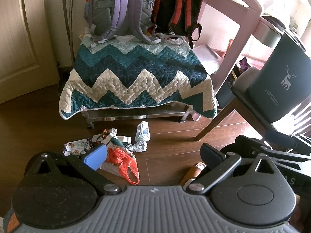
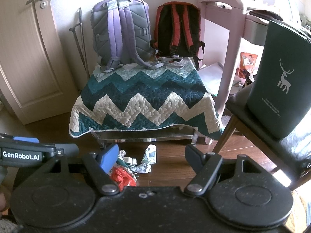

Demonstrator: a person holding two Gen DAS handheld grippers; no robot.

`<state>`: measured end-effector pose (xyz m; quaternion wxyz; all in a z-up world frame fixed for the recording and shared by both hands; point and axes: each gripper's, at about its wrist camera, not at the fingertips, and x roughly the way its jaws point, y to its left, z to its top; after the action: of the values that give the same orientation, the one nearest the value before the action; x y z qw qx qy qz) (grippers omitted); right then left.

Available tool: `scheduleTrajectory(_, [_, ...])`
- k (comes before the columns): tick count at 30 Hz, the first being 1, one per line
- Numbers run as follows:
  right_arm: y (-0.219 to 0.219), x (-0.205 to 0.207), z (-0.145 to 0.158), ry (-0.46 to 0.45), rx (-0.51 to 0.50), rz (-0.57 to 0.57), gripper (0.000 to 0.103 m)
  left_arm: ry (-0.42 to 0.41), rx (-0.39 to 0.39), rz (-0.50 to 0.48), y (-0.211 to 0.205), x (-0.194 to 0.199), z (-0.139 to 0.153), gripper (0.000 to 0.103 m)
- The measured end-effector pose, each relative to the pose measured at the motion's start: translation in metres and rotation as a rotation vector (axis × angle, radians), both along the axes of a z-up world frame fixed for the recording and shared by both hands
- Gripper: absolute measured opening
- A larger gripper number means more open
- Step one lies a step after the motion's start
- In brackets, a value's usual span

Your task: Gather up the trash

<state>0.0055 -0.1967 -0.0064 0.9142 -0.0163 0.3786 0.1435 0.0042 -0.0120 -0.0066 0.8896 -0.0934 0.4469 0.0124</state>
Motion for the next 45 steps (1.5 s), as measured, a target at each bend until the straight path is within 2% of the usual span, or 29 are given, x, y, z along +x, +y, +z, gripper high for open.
scheduleTrajectory(9, [-0.003, 0.001, -0.003, 0.004, -0.003, 0.005, 0.075, 0.004, -0.001, 0.003, -0.004, -0.002, -0.003, 0.103])
scheduleTrajectory(13, [-0.004, 0.003, -0.007, 0.015, -0.008, 0.012, 0.075, 0.01, -0.009, 0.001, -0.005, 0.001, -0.014, 0.103])
scheduleTrajectory(19, [0.011, 0.021, -0.013, 0.032, -0.032, 0.056, 0.075, 0.013, -0.04, -0.011, 0.002, 0.014, -0.023, 0.103])
scheduleTrajectory(26, [0.026, 0.081, -0.04, 0.075, -0.045, 0.079, 0.075, -0.002, -0.049, 0.068, 0.068, 0.078, -0.046, 0.103])
scheduleTrajectory(32, [0.049, 0.137, -0.089, 0.168, -0.036, 0.113, 0.075, -0.006, 0.009, 0.17, 0.141, 0.131, -0.079, 0.103])
scheduleTrajectory(36, [0.072, 0.169, -0.124, 0.204, -0.066, 0.17, 0.075, 0.011, 0.06, 0.192, 0.187, 0.161, -0.111, 0.103])
scheduleTrajectory(42, [0.114, 0.21, -0.18, 0.295, -0.065, 0.28, 0.075, 0.117, 0.072, 0.177, 0.242, 0.19, -0.178, 0.103])
scheduleTrajectory(43, [0.122, 0.215, -0.189, 0.307, -0.071, 0.298, 0.075, 0.161, 0.034, 0.192, 0.255, 0.196, -0.191, 0.103])
scheduleTrajectory(45, [0.137, 0.223, -0.207, 0.325, -0.083, 0.338, 0.075, 0.18, -0.018, 0.234, 0.278, 0.199, -0.211, 0.103])
